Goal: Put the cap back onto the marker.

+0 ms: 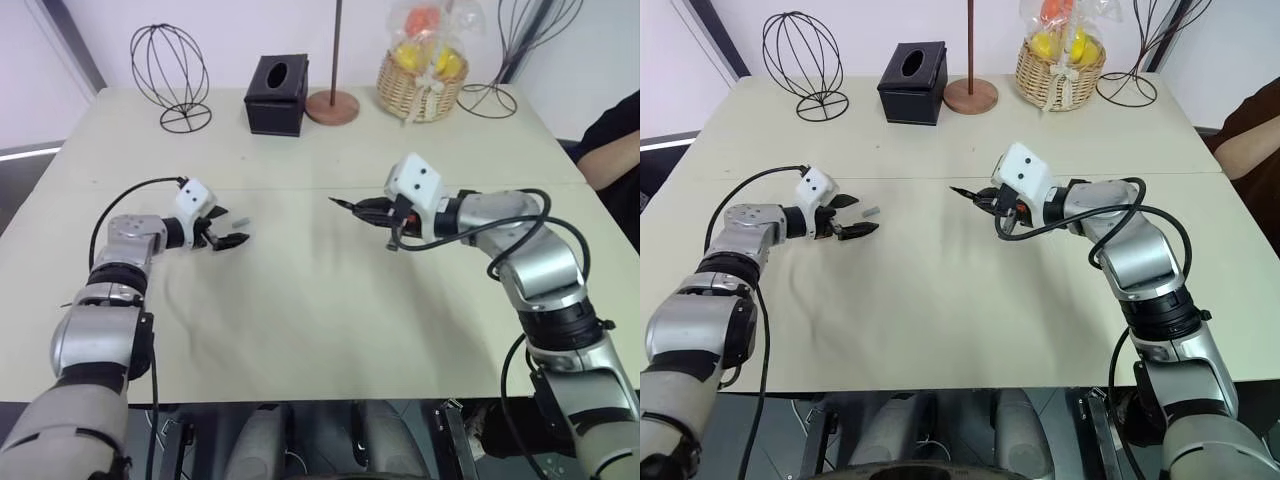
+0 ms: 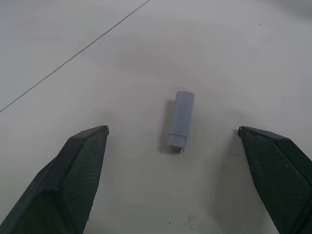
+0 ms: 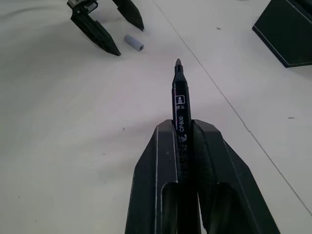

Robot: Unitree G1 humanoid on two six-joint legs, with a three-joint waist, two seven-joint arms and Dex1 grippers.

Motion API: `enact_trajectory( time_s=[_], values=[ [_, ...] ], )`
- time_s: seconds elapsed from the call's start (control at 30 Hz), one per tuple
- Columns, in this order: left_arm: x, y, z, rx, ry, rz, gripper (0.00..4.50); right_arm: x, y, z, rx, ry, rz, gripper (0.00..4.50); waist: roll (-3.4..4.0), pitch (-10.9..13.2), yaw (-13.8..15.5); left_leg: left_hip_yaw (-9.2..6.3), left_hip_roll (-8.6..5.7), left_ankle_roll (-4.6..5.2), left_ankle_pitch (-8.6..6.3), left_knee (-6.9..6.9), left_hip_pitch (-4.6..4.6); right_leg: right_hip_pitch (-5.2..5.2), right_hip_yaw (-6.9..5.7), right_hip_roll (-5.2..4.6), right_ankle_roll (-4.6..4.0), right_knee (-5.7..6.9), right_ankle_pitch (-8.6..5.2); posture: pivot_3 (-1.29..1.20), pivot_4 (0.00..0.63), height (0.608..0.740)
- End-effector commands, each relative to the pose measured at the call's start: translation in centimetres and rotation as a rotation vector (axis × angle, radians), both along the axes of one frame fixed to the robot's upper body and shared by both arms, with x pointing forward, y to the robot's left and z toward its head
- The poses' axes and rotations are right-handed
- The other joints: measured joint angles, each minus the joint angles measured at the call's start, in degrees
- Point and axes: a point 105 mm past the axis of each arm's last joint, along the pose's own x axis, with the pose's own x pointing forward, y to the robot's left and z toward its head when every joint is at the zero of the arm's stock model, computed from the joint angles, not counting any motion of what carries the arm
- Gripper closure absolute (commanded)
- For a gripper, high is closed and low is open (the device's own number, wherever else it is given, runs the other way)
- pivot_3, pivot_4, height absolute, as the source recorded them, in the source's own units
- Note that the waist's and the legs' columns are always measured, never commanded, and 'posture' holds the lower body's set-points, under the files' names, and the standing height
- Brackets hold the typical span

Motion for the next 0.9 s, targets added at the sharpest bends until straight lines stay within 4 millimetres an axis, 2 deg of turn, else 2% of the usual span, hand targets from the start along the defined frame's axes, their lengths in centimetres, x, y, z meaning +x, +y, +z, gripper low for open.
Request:
enact_trajectory(
  time_s=[0.03,0.1,0.17,0.4,0.5,0.6,0.63,0.9],
  values=[
    [0.4,0.0,0.8,0.018,-0.020,0.004,0.27,-0.5,0.0,1.6,0.018,-0.063,0.006,4.48,0.00,0.00,0.00,-0.01,0.00,0.00,0.00,0.00,0.00,0.00,0.00,0.00,0.00,0.00,0.00,0.00,0.150,0.740],
    [0.4,-0.2,0.6,0.012,-0.011,0.003,0.89,-0.4,-0.1,1.5,0.019,-0.063,-0.001,4.50,0.00,0.00,0.00,-0.01,0.00,0.00,0.00,0.00,0.00,0.00,0.00,0.00,0.00,0.00,0.00,0.00,0.150,0.740],
    [0.3,-0.3,0.3,0.007,0.001,-0.001,1.87,-0.5,-0.1,1.5,0.021,-0.063,-0.006,4.50,0.00,0.00,-0.01,-0.01,0.00,0.00,0.00,0.00,0.00,0.00,0.00,0.00,0.00,0.00,0.00,0.00,0.150,0.740],
    [-0.1,-0.4,-0.3,-0.003,0.027,-0.013,1.87,-0.5,-0.4,1.4,0.023,-0.063,-0.017,4.50,-0.01,0.00,0.00,-0.01,0.00,0.00,0.00,0.01,0.00,0.00,0.00,-0.01,0.00,0.01,0.00,0.00,0.150,0.740],
    [-0.1,-0.5,-0.3,-0.016,0.033,-0.020,2.75,-0.4,-0.5,1.4,0.022,-0.064,-0.021,4.50,-0.01,0.00,-0.01,-0.01,0.00,0.00,0.00,0.01,0.00,0.00,0.00,0.00,0.00,0.01,0.00,0.00,0.150,0.740],
    [-0.2,-0.6,-0.4,-0.014,0.043,-0.032,4.31,-0.4,-0.6,1.4,0.022,-0.065,-0.024,4.50,-0.01,-0.01,-0.06,-0.01,0.00,0.00,0.00,0.01,0.01,0.00,0.00,0.00,0.00,0.01,0.00,0.00,0.150,0.740],
    [-0.2,-0.6,-0.4,-0.013,0.043,-0.032,4.44,-0.4,-0.6,1.4,0.022,-0.065,-0.024,4.50,-0.01,-0.01,-0.06,-0.01,0.00,0.00,0.00,0.01,0.01,0.00,0.00,0.01,0.00,0.02,0.00,0.00,0.150,0.740],
    [-0.1,-0.5,-0.3,-0.004,0.031,-0.024,4.44,-0.3,-0.7,1.3,0.023,-0.063,-0.029,4.50,-0.01,-0.01,-0.06,-0.01,0.00,0.00,0.00,0.01,0.01,0.00,0.00,0.01,0.00,0.02,0.00,0.00,0.150,0.740]
  ],
)
